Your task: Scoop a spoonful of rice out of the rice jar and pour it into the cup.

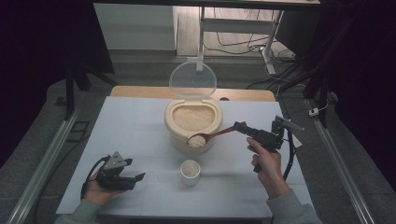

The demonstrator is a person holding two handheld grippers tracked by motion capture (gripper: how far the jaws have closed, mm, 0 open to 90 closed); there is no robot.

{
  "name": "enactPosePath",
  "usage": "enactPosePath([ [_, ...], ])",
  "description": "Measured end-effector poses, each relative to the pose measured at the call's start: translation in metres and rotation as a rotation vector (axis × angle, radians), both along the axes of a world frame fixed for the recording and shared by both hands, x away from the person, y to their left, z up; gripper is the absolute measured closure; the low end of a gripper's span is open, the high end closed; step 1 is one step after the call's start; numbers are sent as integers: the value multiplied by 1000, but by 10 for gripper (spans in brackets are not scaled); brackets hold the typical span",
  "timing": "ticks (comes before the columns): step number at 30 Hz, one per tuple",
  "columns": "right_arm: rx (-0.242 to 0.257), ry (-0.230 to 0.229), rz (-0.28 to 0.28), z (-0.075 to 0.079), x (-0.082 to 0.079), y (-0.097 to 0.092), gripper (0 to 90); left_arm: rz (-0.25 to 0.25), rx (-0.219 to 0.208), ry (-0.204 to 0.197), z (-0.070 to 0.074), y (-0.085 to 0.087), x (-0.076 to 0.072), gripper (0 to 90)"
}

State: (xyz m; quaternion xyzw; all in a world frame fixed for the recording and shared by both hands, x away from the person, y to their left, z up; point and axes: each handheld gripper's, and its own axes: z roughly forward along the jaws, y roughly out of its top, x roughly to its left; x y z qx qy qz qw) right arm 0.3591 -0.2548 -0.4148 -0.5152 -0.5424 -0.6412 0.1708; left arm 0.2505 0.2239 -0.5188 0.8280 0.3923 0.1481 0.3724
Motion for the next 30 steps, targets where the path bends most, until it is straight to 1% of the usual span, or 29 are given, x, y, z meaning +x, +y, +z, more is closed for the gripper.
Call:
enactPosePath([
  [10, -39, 24, 38, -10, -9, 2, 829, -1, 1, 1, 0, 0, 0, 246],
  [18, -79, 48, 59, -23, -10, 7, 829, -3, 2, 2, 0, 0, 0, 246],
  [22, -101, 55, 59, -29, -10, 10, 829, -3, 4, 2, -1, -1, 0, 245],
  [27, -144, 52, 67, -32, -9, 14, 829, -4, 3, 2, -1, -1, 0, 245],
  [30, -179, 34, 69, -30, -10, 16, 829, -4, 3, 2, 0, -1, 0, 245],
])
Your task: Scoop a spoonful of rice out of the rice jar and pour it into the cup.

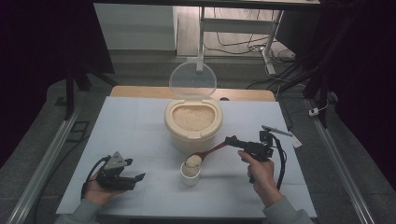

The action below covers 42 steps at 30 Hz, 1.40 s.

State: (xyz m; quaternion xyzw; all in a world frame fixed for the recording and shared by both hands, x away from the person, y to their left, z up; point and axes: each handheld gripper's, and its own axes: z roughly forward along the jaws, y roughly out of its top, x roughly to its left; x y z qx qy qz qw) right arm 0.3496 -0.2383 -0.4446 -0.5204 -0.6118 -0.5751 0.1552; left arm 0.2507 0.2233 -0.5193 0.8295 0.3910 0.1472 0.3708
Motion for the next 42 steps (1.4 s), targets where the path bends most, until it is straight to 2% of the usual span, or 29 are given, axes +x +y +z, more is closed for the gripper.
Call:
enactPosePath([
  [5, -54, -32, 8, 6, -1, 4, 829, -1, 1, 0, 0, 0, 0, 245],
  [13, -110, -52, 21, 12, -1, 10, 828, -1, 2, 0, 0, 0, 0, 245],
  [30, -187, -127, 43, 26, -6, 20, 828, -1, 1, -1, 0, 0, 0, 245],
  [35, -208, -180, 53, 32, -9, 21, 828, -2, 1, -1, 0, 0, 0, 245],
  [39, -227, -257, 73, 39, -13, 23, 828, -2, 2, -1, 0, 0, 0, 245],
  [42, -242, -285, 81, 43, -16, 25, 828, -1, 2, -1, 0, 0, 0, 245],
])
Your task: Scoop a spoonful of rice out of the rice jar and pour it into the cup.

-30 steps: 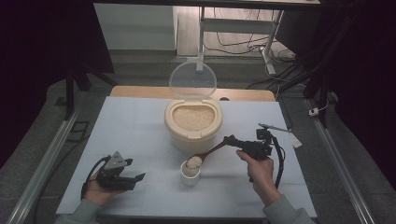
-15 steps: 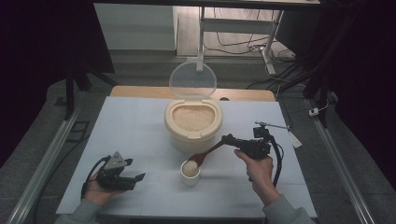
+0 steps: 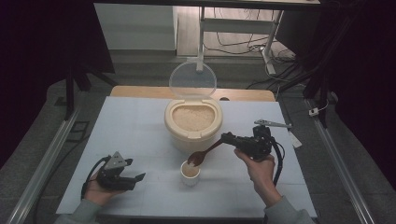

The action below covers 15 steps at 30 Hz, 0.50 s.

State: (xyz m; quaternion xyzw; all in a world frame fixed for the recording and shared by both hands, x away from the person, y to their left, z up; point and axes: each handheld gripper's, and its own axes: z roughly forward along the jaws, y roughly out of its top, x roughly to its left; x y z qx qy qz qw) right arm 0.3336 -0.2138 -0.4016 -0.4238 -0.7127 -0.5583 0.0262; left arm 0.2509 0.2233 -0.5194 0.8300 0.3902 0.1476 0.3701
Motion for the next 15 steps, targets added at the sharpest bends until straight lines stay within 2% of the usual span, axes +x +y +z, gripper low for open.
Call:
enactPosePath([
  [2, -2, -11, 0, 0, -1, 0, 828, 0, -1, 0, 0, 0, 0, 245],
  [15, 29, 2, -1, -6, 0, -7, 829, 1, 0, 0, 0, 0, 0, 245],
])
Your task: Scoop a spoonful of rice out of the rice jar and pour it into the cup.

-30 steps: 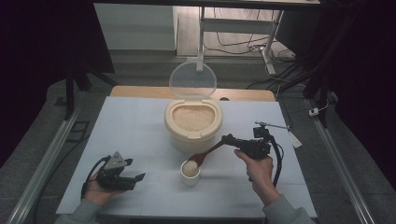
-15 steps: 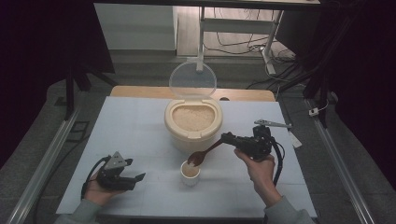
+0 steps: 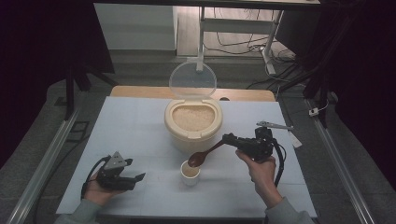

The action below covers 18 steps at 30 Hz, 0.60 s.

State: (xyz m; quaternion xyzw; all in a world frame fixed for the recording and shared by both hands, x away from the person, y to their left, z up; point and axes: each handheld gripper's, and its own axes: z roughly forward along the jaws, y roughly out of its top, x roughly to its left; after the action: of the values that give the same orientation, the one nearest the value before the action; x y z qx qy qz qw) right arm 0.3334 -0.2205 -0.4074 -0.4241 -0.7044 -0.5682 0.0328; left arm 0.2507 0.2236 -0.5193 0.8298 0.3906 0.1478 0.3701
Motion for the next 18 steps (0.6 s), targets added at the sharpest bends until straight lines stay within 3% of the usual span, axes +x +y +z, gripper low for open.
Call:
enactPosePath([
  [8, 54, 11, 14, -1, 1, -11, 828, 1, -3, 1, 0, 0, 0, 245],
  [18, 60, -6, 22, 4, -2, -29, 828, -3, 0, 1, 0, -1, 1, 244],
])
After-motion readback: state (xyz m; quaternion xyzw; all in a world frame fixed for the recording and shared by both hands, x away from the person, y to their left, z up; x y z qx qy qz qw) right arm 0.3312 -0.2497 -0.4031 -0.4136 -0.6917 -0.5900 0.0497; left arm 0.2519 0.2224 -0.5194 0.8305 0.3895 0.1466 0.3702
